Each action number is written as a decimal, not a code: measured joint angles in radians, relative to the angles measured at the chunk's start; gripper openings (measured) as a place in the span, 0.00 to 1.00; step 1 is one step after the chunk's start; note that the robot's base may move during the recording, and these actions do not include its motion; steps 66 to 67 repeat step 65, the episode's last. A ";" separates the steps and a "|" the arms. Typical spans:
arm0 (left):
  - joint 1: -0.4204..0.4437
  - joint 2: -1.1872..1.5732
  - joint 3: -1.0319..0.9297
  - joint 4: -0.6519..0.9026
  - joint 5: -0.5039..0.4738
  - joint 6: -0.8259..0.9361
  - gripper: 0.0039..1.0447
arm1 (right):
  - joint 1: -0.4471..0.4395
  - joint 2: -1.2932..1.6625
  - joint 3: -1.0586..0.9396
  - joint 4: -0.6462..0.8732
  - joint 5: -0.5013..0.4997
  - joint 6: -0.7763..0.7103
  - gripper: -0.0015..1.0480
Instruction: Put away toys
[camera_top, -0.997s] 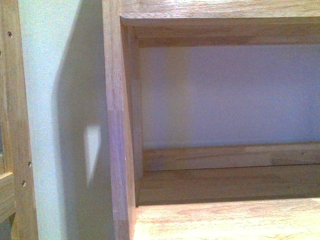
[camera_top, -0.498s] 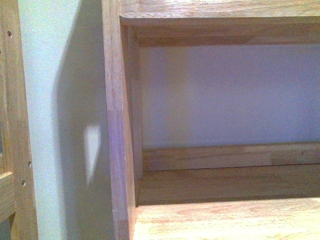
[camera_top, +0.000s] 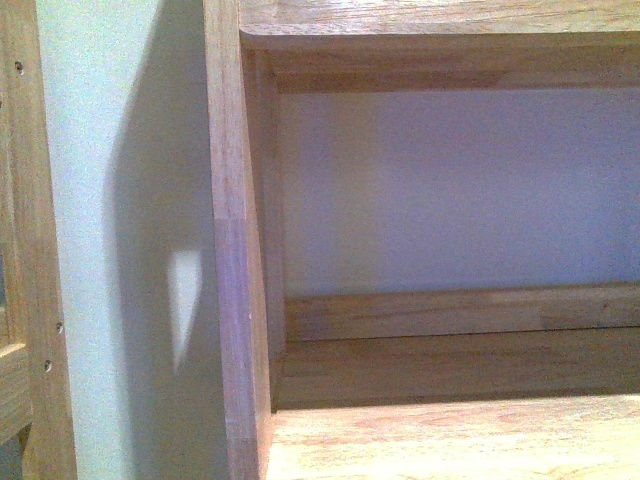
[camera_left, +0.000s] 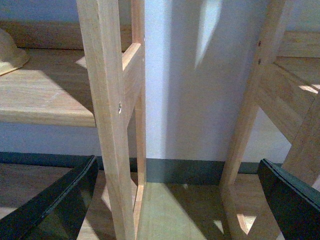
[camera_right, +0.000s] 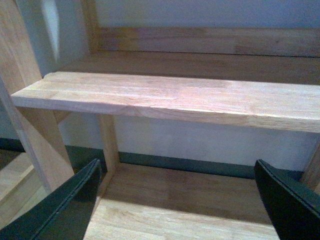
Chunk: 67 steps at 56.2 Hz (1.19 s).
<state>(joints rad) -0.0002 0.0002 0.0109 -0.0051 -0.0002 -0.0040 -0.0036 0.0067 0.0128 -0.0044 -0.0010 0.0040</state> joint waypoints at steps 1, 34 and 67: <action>0.000 0.000 0.000 0.000 0.000 0.000 0.95 | 0.000 0.000 0.000 0.000 0.000 0.004 1.00; 0.000 0.000 0.000 0.000 0.000 0.000 0.95 | 0.000 0.000 0.000 0.000 0.000 -0.001 1.00; 0.000 0.000 0.000 0.000 0.000 0.000 0.95 | 0.000 0.000 0.000 0.000 0.000 -0.001 1.00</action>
